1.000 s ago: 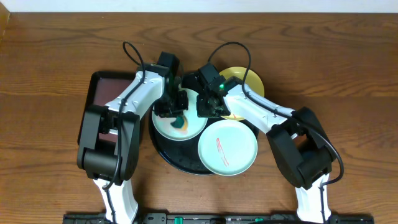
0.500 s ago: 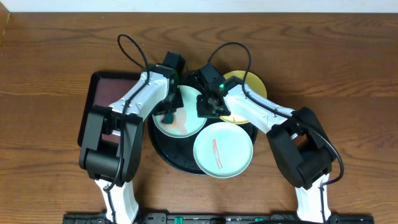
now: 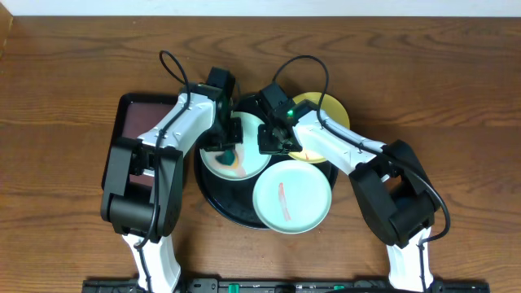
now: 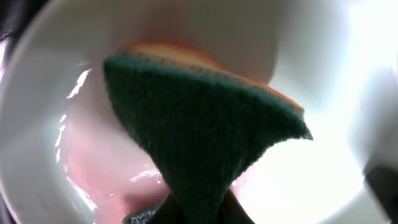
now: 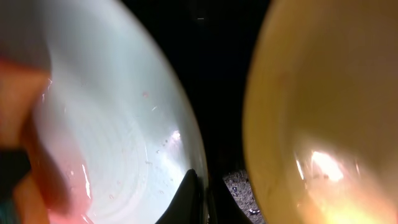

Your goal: Clean dirty plates on tray and stack at the side

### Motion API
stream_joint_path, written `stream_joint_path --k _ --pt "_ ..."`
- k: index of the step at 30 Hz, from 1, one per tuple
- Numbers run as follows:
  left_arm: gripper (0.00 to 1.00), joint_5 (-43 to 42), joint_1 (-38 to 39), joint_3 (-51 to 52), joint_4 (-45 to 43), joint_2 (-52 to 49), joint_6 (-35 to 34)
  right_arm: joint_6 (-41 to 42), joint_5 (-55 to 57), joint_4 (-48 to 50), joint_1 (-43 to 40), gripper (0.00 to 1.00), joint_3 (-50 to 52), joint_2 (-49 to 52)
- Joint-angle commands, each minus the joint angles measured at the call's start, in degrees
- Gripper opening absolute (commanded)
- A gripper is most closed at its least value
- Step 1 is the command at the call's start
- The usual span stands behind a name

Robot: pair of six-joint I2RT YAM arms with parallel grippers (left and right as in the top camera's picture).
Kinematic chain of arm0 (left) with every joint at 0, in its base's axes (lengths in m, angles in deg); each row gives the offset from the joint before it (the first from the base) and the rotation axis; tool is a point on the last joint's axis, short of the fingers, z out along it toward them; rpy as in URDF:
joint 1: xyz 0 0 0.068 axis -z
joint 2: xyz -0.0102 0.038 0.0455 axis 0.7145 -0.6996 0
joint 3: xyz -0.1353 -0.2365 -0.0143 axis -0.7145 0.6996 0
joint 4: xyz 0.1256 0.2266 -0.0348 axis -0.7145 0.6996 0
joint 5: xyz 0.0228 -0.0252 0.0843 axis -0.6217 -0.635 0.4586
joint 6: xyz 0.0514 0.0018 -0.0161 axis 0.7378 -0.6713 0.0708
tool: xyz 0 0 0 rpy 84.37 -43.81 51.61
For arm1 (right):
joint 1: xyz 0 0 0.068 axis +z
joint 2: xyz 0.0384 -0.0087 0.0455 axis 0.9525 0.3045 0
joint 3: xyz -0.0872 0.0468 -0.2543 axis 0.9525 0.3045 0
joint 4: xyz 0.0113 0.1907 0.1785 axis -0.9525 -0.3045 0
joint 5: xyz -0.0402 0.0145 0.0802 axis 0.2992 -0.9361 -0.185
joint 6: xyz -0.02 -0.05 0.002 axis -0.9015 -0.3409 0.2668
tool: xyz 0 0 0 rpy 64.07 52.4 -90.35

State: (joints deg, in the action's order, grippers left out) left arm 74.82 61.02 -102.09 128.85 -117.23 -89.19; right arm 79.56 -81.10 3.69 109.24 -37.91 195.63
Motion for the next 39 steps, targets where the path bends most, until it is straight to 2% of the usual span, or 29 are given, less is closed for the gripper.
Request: stream_joint_path --k 1,4,8,18,23,28,33,39 --pt "0.07 9.40 -0.13 0.37 -4.92 -1.57 -7.39 -0.70 -0.28 -0.17 0.74 0.02 0.07 1.68" --pt "0.08 17.38 -0.92 -0.96 -5.31 -1.44 -9.70 -0.70 -0.28 -0.20 0.72 0.02 0.07 1.68" --pt "0.07 19.98 -1.92 -4.85 -1.27 0.66 -9.64 -0.70 -0.28 -0.17 0.57 0.01 0.07 1.68" --pt "0.07 19.67 -4.96 -9.86 13.14 13.31 -5.07 -0.74 -0.44 1.16 0.50 0.01 0.04 1.64" --pt "0.07 19.19 -10.19 -9.86 17.70 17.70 -4.59 -5.84 -3.98 1.40 0.52 0.01 -0.85 0.22" --pt "0.08 12.48 -17.25 -9.84 18.01 18.23 -1.36 -7.78 -2.69 0.87 0.66 0.01 -1.03 -2.91" --pt "0.07 9.55 -22.75 -9.84 18.01 18.01 -0.55 -9.14 7.26 -0.39 2.05 0.01 -1.07 -6.23" --pt "0.08 9.53 -25.00 -9.84 18.01 17.90 -0.57 -12.46 28.89 -0.83 5.64 0.01 -1.11 -11.10"
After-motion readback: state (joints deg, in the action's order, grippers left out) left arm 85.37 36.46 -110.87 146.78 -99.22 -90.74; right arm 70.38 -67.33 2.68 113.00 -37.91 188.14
